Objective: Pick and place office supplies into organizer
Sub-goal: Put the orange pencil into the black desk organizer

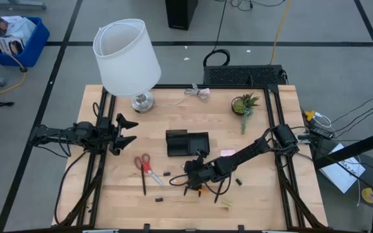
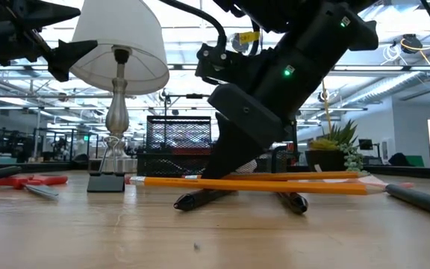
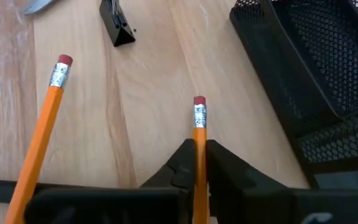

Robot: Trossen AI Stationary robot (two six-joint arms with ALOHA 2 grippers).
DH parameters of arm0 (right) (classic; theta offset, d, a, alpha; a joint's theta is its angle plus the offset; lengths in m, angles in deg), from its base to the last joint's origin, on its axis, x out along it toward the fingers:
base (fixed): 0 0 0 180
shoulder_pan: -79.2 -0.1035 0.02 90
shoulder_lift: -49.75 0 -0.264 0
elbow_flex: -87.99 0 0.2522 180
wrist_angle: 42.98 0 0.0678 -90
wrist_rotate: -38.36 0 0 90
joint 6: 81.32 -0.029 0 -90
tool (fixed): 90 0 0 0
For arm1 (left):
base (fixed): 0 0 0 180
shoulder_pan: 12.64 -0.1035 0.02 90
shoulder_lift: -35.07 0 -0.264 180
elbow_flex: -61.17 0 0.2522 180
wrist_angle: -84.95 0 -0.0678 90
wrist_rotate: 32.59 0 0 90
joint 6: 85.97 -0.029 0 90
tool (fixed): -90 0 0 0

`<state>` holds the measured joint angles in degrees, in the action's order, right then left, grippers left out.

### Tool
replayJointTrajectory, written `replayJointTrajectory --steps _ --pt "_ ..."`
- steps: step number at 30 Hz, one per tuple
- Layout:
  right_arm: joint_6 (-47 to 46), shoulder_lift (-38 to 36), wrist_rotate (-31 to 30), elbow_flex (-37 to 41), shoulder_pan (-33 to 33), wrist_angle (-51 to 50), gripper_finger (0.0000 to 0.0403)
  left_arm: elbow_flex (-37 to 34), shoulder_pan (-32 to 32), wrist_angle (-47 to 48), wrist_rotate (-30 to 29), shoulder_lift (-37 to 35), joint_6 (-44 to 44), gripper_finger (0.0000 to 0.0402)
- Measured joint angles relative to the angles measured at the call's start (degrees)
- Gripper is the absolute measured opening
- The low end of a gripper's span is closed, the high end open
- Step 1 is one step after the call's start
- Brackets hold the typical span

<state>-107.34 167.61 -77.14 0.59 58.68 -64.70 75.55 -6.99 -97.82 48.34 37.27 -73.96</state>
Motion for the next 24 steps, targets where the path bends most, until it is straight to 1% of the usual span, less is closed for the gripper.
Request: replayJointTrajectory --steps 4,10,15,19,24 --pt "0.2 0.0 0.2 0.0 0.1 1.7 0.0032 0.0 0.0 0.0 0.0 0.0 0.0 0.0319" --pt "3.3 -0.1 0.3 0.0 -0.1 5.2 0.0014 0.0 0.0 0.0 0.0 0.0 0.0 0.0319" --pt "6.0 -0.3 0.2 0.0 -0.2 8.3 0.0023 0.0 0.0 0.0 0.0 0.0 0.0 0.0319" --pt "9.2 -0.8 -0.1 0.0 -0.1 11.0 0.0021 0.0 0.0 0.0 0.0 0.0 0.0 0.0319" --pt "14.1 -2.5 -5.9 0.1 -0.1 15.7 0.0017 0.0 0.0 0.0 0.0 0.0 0.0 0.0319"
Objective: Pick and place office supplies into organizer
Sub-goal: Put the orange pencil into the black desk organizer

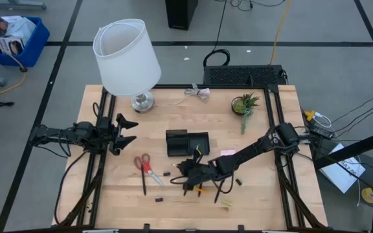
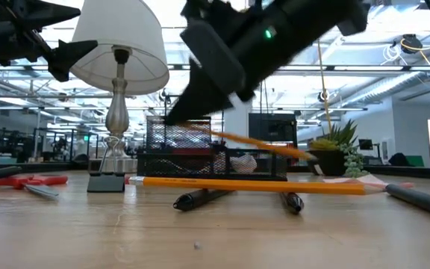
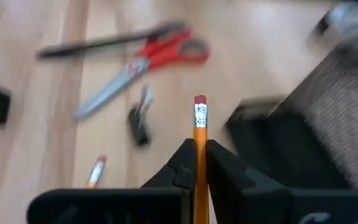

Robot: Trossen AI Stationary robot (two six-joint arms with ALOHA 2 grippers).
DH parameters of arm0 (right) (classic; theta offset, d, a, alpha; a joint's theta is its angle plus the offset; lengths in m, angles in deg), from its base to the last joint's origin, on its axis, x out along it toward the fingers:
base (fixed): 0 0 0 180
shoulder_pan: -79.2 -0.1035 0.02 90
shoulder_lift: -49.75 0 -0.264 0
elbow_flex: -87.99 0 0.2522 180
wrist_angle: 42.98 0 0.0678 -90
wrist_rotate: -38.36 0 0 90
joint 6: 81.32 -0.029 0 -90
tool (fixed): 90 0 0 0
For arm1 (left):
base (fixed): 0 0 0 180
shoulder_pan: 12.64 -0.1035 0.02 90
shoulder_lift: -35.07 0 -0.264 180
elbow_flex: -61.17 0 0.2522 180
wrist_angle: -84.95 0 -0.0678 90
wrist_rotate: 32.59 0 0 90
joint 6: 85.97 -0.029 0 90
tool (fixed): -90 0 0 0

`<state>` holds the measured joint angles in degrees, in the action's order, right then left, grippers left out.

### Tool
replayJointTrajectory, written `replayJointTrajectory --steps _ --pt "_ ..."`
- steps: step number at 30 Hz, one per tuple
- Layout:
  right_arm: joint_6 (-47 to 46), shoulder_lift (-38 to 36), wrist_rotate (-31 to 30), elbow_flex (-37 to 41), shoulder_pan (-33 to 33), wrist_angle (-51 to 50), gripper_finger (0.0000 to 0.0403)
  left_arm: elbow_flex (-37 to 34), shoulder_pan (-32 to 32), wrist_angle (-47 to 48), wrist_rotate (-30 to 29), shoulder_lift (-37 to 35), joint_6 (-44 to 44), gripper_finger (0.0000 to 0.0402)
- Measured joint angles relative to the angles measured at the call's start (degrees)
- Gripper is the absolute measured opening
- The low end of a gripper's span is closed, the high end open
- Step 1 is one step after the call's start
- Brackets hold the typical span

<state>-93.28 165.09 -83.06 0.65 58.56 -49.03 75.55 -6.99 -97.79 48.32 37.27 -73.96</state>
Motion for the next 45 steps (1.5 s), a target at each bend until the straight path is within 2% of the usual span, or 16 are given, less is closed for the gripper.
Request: replayJointTrajectory --steps 5,10,20,26,35,43,45 --pt "7.4 -0.7 -4.7 0.0 0.2 8.1 0.0020 0.0 0.0 0.3 0.0 0.1 0.0 0.0319" --pt "15.8 -0.8 -4.5 0.0 2.0 18.7 0.0019 0.0 0.0 0.1 0.0 0.4 0.0 0.0319" --pt "28.7 -0.8 -4.3 0.0 7.8 33.9 0.0020 0.0 0.0 0.0 0.0 0.4 0.0 0.0319" --pt "29.5 -0.8 4.8 0.0 12.5 42.2 0.0020 0.0 0.0 0.0 0.0 0.4 0.0 0.0319" --pt "27.9 -0.8 16.2 0.0 19.0 44.2 0.0020 0.0 0.0 0.0 0.0 0.4 0.0 0.0319" --pt "24.3 -0.8 16.9 0.0 21.9 43.4 0.0020 0.0 0.0 0.0 0.0 0.4 0.0 0.0319" --pt "22.7 -0.8 19.0 0.0 22.2 43.2 0.0020 0.0 0.0 0.0 0.0 0.4 0.0 0.0319"
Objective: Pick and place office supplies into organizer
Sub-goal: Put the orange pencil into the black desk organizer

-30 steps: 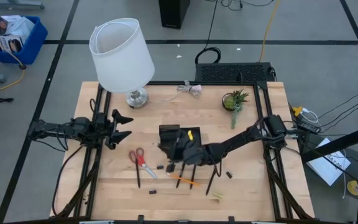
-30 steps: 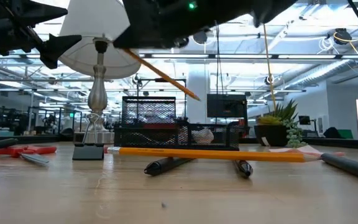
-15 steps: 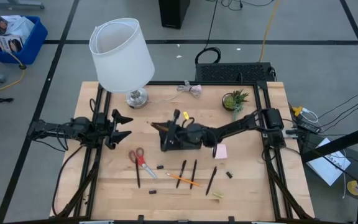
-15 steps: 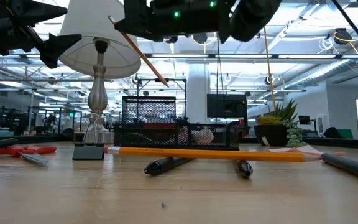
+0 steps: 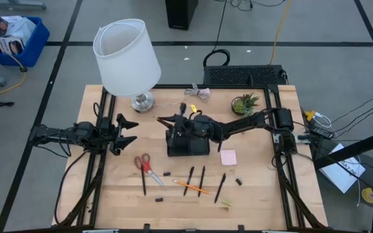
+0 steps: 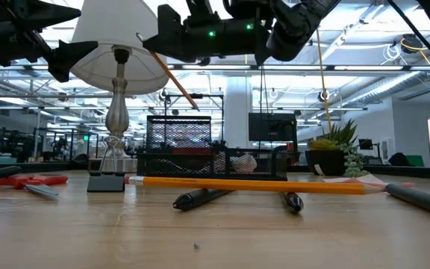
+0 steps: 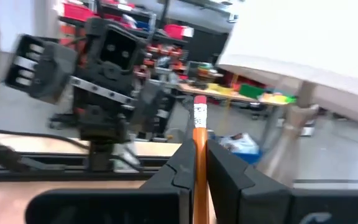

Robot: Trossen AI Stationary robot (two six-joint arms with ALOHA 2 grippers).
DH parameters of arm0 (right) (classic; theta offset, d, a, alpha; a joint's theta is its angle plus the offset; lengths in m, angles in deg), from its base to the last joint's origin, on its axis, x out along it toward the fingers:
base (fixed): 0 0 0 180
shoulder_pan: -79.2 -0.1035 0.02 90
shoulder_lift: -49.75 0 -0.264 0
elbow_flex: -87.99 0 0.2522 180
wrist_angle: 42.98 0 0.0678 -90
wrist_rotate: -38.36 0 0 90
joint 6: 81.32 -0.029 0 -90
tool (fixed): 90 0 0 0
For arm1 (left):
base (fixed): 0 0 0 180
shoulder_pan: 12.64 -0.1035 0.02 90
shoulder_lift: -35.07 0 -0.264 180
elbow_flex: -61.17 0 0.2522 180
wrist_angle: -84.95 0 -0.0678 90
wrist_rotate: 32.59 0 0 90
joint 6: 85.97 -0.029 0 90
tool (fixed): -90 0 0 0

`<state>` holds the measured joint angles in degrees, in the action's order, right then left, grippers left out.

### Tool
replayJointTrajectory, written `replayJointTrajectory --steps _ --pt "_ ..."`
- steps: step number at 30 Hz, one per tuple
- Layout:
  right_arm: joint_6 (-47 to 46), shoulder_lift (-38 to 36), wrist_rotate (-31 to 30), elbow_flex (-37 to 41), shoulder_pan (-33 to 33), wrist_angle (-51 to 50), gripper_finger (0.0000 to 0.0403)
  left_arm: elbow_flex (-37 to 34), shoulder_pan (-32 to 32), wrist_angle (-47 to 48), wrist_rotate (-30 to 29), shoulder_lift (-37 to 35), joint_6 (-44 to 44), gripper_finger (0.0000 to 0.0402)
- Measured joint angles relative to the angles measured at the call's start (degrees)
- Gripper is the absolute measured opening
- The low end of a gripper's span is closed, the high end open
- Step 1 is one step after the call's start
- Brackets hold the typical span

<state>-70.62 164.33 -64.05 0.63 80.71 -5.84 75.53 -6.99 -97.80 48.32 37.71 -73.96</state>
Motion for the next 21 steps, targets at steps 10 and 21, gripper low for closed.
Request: replayJointTrajectory --steps 10,21 --pt "-0.6 5.3 3.6 0.0 0.0 3.9 0.0020 0.0 0.0 0.0 0.0 0.0 0.0 0.0319" --pt "-0.7 9.1 3.6 0.0 -0.1 5.1 0.0027 0.0 0.0 0.0 0.0 0.0 0.0 0.0319"
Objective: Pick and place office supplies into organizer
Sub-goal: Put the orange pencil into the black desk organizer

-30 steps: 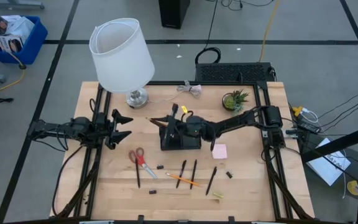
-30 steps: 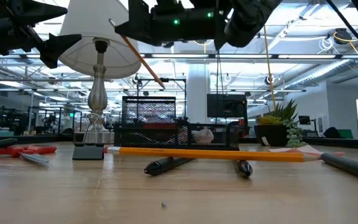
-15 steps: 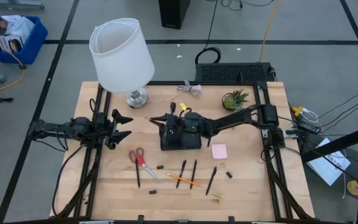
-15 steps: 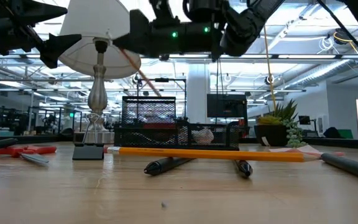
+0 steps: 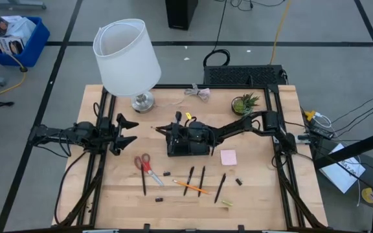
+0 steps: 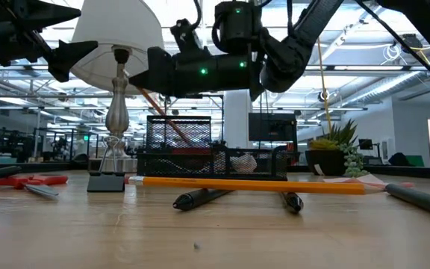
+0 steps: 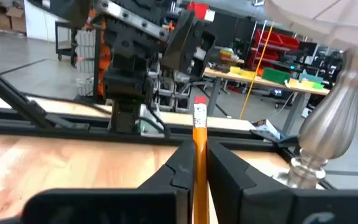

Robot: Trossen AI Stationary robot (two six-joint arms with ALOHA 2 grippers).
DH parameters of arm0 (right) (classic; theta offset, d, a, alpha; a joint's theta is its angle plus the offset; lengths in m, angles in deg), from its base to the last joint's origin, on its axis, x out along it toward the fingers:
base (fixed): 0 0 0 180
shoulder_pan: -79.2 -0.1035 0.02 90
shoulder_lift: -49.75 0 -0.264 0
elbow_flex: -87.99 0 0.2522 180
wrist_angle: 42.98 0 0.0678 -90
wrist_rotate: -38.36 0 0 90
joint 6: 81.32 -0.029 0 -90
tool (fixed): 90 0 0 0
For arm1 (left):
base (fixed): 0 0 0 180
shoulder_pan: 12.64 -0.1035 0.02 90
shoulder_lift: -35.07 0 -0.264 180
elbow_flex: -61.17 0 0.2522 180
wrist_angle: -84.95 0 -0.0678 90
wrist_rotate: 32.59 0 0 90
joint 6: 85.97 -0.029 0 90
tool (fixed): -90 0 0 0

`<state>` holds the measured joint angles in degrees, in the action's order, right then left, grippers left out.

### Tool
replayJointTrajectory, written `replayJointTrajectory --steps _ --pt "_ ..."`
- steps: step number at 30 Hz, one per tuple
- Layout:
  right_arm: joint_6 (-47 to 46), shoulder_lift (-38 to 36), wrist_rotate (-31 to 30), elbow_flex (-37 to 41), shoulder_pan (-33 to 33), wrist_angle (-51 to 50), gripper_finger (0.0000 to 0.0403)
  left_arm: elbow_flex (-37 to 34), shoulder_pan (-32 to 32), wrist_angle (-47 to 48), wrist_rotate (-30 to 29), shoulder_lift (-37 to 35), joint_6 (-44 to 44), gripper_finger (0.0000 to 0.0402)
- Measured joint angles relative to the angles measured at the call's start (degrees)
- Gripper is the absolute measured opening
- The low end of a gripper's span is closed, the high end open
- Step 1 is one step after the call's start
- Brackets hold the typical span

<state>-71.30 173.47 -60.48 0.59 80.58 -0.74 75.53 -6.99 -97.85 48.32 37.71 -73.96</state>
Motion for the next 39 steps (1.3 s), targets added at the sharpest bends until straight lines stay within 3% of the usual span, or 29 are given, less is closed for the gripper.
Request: replayJointTrajectory --steps 25,32,39 --pt "-0.3 0.0 -0.2 0.0 -0.8 -5.5 0.0040 0.0 0.0 0.0 0.0 0.0 0.0 0.0319" --pt "-0.4 0.0 -3.4 0.0 -1.5 -8.1 0.0042 0.0 0.0 0.0 0.0 0.0 0.0 0.0319" --pt "-0.4 0.0 -5.1 0.0 -1.5 -8.6 0.0070 0.0 0.0 0.0 0.0 0.0 0.0 0.0319"
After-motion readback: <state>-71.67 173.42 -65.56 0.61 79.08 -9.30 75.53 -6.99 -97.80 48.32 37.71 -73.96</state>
